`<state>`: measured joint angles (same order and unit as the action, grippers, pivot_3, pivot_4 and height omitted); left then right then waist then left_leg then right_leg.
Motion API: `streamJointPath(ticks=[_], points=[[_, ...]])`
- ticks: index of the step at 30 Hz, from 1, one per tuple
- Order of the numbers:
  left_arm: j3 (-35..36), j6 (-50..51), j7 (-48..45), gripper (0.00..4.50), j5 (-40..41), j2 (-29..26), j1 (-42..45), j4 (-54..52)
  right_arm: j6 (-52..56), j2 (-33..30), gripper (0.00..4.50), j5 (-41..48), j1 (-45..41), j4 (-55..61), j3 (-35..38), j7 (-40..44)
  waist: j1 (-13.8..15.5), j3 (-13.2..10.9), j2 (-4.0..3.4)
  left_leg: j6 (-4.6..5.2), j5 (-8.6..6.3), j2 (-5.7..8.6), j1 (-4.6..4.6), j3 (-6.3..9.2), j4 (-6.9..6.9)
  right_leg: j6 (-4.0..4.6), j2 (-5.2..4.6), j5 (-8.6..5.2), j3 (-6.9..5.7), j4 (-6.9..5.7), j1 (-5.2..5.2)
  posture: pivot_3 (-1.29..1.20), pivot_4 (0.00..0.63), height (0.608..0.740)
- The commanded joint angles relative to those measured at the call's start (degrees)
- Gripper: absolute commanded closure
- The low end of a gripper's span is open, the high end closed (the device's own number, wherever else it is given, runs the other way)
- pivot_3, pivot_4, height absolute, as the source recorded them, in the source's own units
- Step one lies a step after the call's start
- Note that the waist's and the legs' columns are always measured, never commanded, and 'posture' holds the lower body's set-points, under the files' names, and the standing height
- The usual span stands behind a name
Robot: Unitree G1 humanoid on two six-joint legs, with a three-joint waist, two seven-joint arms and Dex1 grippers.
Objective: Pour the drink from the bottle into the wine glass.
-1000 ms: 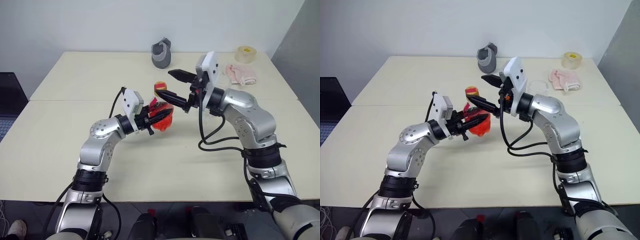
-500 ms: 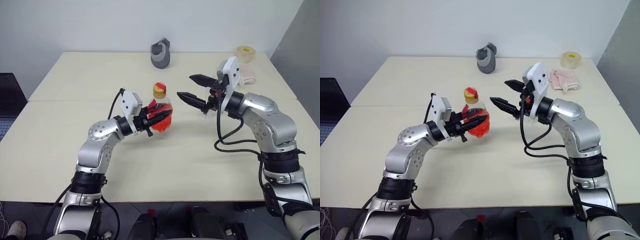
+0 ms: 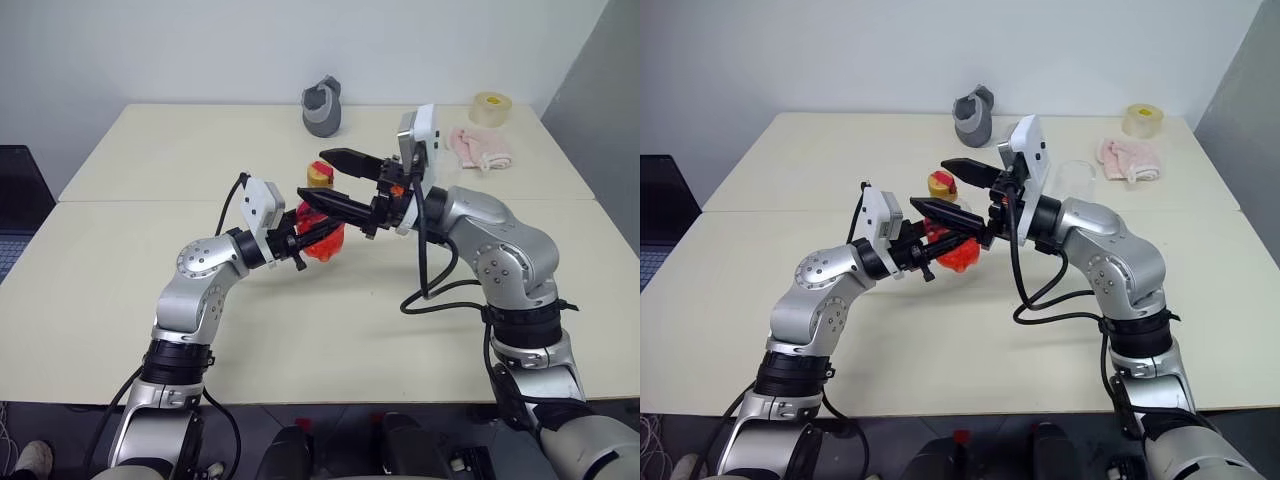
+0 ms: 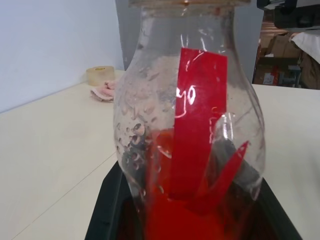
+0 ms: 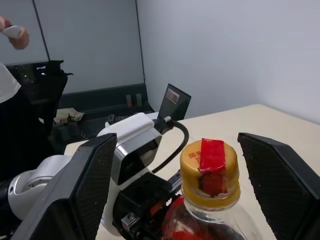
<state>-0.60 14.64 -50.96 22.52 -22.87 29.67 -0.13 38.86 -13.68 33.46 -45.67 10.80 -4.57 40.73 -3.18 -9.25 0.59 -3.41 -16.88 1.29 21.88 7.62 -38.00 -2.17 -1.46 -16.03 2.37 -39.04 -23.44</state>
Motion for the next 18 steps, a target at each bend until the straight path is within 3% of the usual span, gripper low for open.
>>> streamJointPath(ticks=[1,6,7,10,15,16,18], points=[[0.9,-1.3,-0.3,3.18,0.7,-0.3,1.8,-1.3,-3.0,0.7,0.38,-1.6,-2.2,-0.8,-0.5,-0.1,0.0,0.0,0.00,0.00,0.00,0.00,0.00,0.00,0.00,0.00,0.00,0.00,0.00,0.00,0.00,0.00,0.150,0.740],[0.8,-1.2,-0.2,3.18,0.8,-0.2,1.8,-1.6,-5.5,1.5,0.38,-3.9,-3.0,-3.5,-1.8,0.9,0.0,0.0,0.00,-0.02,0.01,0.00,-0.01,-0.01,0.00,0.00,0.01,0.00,0.01,-0.01,-0.01,0.00,0.150,0.740],[0.8,-1.1,-0.1,3.18,0.8,-0.1,1.8,-1.8,-5.9,1.7,0.54,-4.1,-3.2,-3.9,-1.9,0.8,-0.1,0.0,0.00,-0.02,0.01,0.00,-0.01,-0.01,0.00,0.00,0.01,0.00,0.01,-0.01,-0.01,0.00,0.150,0.740],[0.8,-0.5,0.3,3.18,1.0,0.0,1.8,-1.9,-6.5,2.1,1.30,-4.2,-3.4,-4.5,-1.7,0.9,-0.1,0.0,0.00,-0.02,0.01,0.00,0.00,0.00,0.00,0.00,0.01,0.00,0.00,-0.01,-0.01,0.00,0.150,0.740],[0.9,0.2,0.8,3.18,1.2,0.2,1.9,-2.0,-7.1,2.3,3.08,-4.4,-3.5,-4.7,-1.4,1.1,-0.1,0.0,0.00,-0.02,0.01,0.00,0.00,0.00,0.00,0.00,0.01,0.00,0.00,-0.01,-0.01,0.00,0.150,0.740],[0.9,0.3,0.7,3.18,1.2,0.2,1.8,-2.1,-7.2,2.3,3.32,-4.5,-3.5,-4.7,-1.3,1.1,-0.1,0.0,0.00,-0.02,0.01,0.00,-0.01,-0.01,0.00,0.00,0.01,0.00,0.01,-0.01,-0.01,0.00,0.150,0.740],[0.8,0.3,0.7,3.18,1.2,0.2,1.7,-2.1,-7.3,2.5,3.32,-4.5,-3.8,-4.8,-1.0,0.8,-0.1,0.0,0.00,-0.02,0.01,0.00,-0.01,0.00,0.01,0.00,0.01,0.00,0.01,-0.01,-0.01,0.00,0.150,0.740]])
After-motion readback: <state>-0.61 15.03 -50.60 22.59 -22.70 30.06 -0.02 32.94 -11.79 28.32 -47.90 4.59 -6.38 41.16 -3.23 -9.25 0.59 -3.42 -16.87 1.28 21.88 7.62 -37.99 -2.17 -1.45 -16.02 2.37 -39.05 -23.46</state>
